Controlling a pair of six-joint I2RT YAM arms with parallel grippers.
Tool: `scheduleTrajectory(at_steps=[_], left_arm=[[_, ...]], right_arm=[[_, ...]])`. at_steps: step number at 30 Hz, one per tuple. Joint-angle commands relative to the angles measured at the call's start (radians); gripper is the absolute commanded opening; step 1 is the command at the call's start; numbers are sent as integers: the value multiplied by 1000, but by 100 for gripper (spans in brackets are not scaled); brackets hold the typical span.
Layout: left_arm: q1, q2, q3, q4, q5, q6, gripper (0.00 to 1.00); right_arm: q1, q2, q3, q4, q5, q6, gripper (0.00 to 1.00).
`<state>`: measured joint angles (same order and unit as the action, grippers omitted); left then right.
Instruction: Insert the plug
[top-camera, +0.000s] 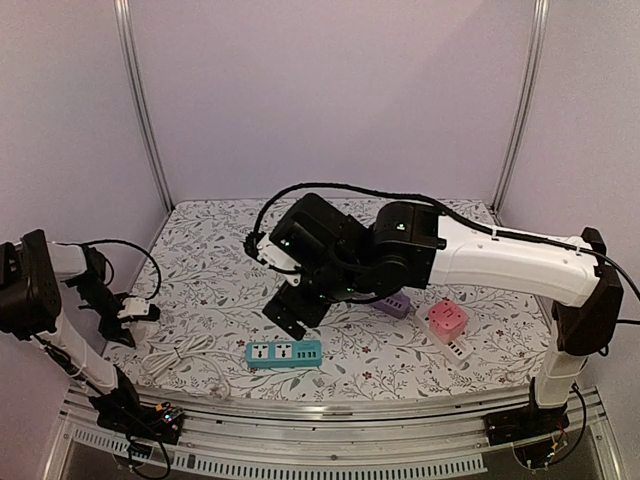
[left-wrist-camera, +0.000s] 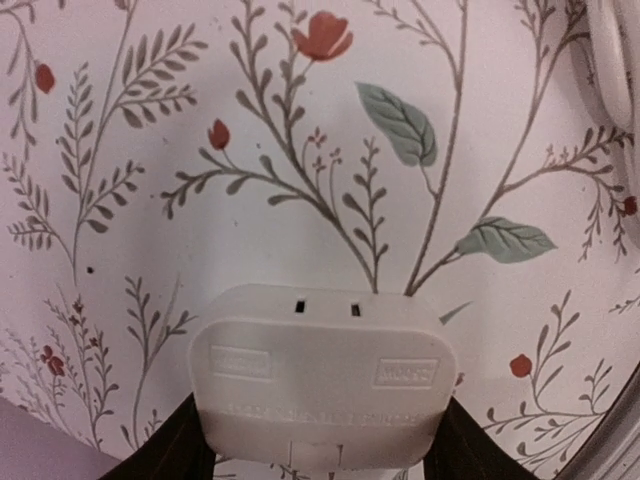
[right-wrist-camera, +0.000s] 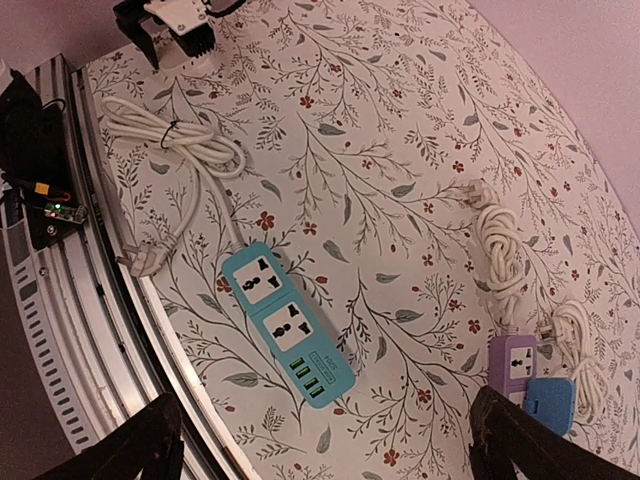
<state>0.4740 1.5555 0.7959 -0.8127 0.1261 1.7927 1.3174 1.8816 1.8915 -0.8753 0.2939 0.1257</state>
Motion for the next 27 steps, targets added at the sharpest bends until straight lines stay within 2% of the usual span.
scheduleTrajectory(at_steps=[1,4,8,13,15,17,19,22,24,27], left_arm=[[-29,12,-30,-35,30,-16,44],[-39,-13,-1,-87,66,-46,28],[-69,-89,80,-149,202,-179,0],[-143,-234,296,-302,447,-463,0],[-227,-316,382,-362,508,-587,0],[-352,-423,442,-377,534,-712,0],[-459,-509,498,-392,590,-774,0],[-492,-473,686,-483,733,-957,0],[-531,-496,712,-473,709,-979,0],[-583,-537,728,-424,605,-1013,0]], right_arm=[[5,9,-17,-19,23,-8,99],[5,-9,-42,-18,41,-2,99],[6,-65,-97,-12,151,51,99],[-9,-197,-200,84,214,133,99],[-28,-265,-253,166,179,161,99],[-49,-328,-312,272,137,189,99],[-66,-419,-402,405,110,219,98],[-76,-526,-532,631,104,280,89],[-77,-572,-575,733,107,328,83],[-76,-569,-577,806,76,396,81]])
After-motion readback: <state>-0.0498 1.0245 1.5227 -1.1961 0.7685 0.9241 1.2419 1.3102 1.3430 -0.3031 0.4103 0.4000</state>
